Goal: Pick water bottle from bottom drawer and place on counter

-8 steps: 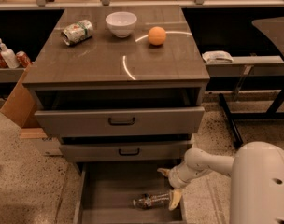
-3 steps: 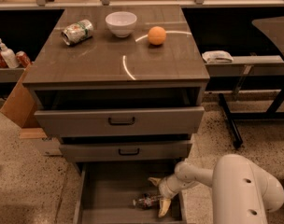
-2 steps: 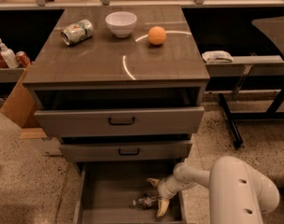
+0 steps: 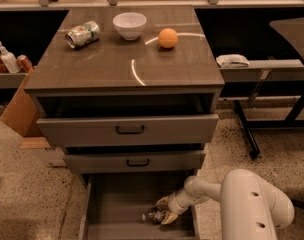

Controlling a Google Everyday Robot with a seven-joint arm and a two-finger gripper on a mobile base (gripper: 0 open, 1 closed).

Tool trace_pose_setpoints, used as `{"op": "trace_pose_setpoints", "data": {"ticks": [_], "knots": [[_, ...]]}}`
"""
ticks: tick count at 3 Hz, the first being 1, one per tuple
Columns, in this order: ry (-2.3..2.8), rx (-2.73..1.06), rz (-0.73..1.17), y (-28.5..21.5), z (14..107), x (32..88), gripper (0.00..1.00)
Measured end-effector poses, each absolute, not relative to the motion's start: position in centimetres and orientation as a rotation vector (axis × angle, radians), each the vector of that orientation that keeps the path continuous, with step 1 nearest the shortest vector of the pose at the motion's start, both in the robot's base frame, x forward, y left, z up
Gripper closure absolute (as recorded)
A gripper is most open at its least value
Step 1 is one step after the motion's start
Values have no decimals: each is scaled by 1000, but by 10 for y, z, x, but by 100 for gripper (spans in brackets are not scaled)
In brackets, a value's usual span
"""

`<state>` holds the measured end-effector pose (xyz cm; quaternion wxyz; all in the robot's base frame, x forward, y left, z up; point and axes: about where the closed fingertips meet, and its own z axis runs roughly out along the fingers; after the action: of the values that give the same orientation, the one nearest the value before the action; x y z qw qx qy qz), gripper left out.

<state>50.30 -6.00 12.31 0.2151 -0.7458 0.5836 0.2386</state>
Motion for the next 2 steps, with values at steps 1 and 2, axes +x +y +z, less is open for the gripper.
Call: {"op": "trace_pose_setpoints", "data": {"ticks": [1, 2], "knots": [[1618, -2065, 663, -61, 121, 502, 66], [1610, -2065, 666, -60, 120, 500, 95]]}}
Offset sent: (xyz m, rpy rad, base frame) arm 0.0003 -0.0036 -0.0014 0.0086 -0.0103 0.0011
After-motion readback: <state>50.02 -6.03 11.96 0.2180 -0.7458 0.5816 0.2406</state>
